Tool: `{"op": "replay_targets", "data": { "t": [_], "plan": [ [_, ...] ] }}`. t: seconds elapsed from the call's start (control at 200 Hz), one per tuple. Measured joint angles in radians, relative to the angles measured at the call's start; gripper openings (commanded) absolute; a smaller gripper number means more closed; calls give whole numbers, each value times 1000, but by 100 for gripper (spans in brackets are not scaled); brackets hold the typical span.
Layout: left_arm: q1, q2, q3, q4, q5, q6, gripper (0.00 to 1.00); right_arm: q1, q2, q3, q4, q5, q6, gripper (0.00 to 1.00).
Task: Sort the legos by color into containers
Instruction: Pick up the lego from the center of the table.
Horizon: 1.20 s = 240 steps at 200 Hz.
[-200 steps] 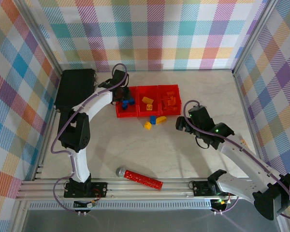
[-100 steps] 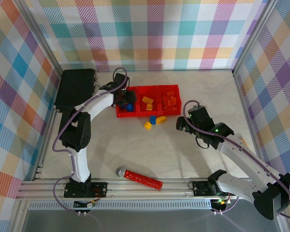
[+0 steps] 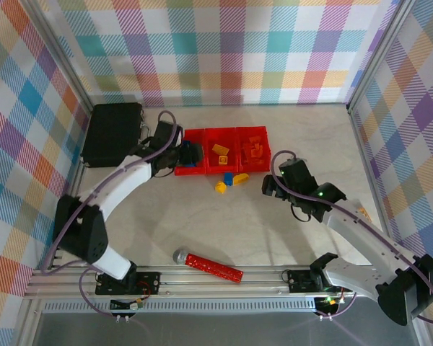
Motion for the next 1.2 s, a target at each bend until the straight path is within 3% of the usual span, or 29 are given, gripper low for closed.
{"op": "replay_targets", "data": {
  "t": [0.165,0.4,0.825,1.2],
  "plan": [
    [-84,-129,-108,15,41,73,85,0,66,1,23,-24,0,99],
    [-94,-111,-122,-8,85,169,86,0,100,1,44,-57,9,99],
    [-211,140,-71,-30,50,238,86,0,6,-5,35,-45,23,99],
    [-231,346,5,1,-10,232,79,0,-8,-10,12,-21,22,99]
  ]
}}
